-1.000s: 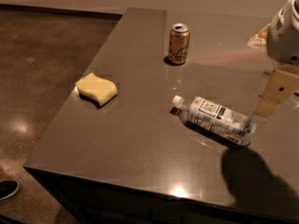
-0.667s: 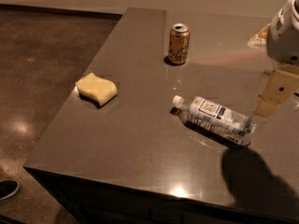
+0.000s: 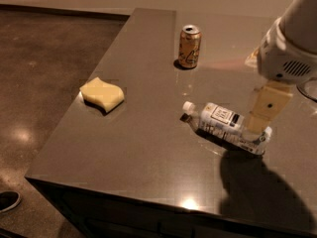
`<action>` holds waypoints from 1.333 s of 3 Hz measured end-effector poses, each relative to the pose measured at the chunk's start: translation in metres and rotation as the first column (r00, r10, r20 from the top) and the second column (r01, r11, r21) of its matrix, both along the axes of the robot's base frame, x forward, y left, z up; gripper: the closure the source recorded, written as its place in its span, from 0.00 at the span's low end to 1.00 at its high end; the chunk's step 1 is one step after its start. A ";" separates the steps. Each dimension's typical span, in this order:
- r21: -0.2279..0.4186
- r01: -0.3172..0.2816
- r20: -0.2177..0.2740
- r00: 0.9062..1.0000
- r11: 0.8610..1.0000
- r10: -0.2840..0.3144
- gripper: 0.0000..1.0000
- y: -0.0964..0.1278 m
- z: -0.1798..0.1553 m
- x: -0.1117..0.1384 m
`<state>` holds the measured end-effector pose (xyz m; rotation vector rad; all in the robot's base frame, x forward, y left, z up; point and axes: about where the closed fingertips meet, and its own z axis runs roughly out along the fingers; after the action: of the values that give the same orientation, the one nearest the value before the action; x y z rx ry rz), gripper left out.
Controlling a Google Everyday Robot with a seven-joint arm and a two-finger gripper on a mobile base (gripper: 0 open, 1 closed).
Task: Pick blue plastic bottle
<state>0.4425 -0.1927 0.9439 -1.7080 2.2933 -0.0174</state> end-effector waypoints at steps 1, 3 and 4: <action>-0.013 0.047 -0.023 0.999 0.999 -0.047 0.00 0.009 -0.029 -0.002; -0.070 0.110 -0.024 0.993 0.991 -0.112 0.00 0.013 -0.071 0.000; -0.090 0.129 -0.047 0.990 0.988 -0.134 0.00 0.010 -0.085 0.002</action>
Offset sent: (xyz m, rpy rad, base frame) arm -0.0007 0.0169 -0.0864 -0.0808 0.0389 -0.1344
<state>0.4444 -0.1831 0.8592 -1.6124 2.4748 -0.1013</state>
